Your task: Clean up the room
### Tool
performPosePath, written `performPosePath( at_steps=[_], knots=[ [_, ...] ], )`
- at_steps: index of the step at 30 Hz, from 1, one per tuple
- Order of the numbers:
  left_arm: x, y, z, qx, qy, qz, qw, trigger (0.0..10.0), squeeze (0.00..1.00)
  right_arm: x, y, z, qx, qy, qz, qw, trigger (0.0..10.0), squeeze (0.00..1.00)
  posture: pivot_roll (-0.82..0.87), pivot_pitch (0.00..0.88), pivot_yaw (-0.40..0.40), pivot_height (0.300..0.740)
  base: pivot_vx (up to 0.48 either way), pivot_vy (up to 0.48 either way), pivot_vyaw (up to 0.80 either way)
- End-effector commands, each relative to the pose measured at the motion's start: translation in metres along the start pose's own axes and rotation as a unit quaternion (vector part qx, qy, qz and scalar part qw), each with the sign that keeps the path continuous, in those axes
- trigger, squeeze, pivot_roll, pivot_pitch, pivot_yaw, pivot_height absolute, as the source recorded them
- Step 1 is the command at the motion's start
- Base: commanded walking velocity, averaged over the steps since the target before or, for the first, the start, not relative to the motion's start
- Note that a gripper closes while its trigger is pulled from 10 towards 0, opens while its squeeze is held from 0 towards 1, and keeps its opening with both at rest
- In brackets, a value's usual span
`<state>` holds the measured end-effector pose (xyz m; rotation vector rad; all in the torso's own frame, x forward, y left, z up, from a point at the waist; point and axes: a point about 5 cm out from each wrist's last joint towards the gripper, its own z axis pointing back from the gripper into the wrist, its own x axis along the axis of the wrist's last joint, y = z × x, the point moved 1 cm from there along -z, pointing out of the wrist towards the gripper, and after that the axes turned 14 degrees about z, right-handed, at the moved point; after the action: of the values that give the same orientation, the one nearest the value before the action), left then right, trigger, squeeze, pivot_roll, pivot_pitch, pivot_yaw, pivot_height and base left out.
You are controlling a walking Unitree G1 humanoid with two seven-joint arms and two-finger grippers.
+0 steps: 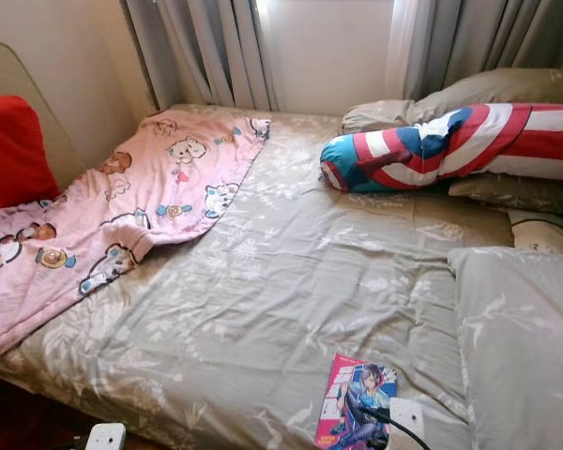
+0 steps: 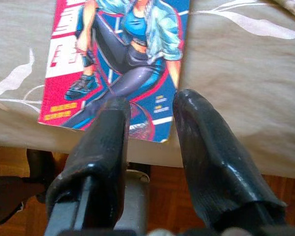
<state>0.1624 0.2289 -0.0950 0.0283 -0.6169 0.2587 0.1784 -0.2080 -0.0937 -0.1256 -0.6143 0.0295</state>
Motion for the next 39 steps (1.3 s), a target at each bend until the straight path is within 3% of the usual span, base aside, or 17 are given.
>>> performPosePath(
  at_steps=[1,17,39],
  knots=[
    [-0.0055,0.0009,0.001,0.005,0.008,-0.003,1.0,10.0,0.0,-0.0046,0.0058,0.0005,0.008,0.01,-0.008,1.0,10.0,0.0,-0.07,0.0,0.041,0.74,0.0,0.304,0.0],
    [-0.0017,-0.0054,-0.0006,0.0,0.001,0.0,1.0,10.0,0.0,-0.0024,0.0049,-0.0001,0.012,0.009,-0.006,1.0,10.0,0.0,-0.06,0.0,0.035,0.74,0.0,0.314,0.0],
    [-0.0029,-0.0028,0.0001,0.0,0.002,0.0,1.0,10.0,0.0,-0.0052,0.0045,0.0003,0.007,0.017,-0.002,1.0,10.0,0.0,-0.06,0.0,0.034,0.74,0.0,0.48,0.0]
  ],
)
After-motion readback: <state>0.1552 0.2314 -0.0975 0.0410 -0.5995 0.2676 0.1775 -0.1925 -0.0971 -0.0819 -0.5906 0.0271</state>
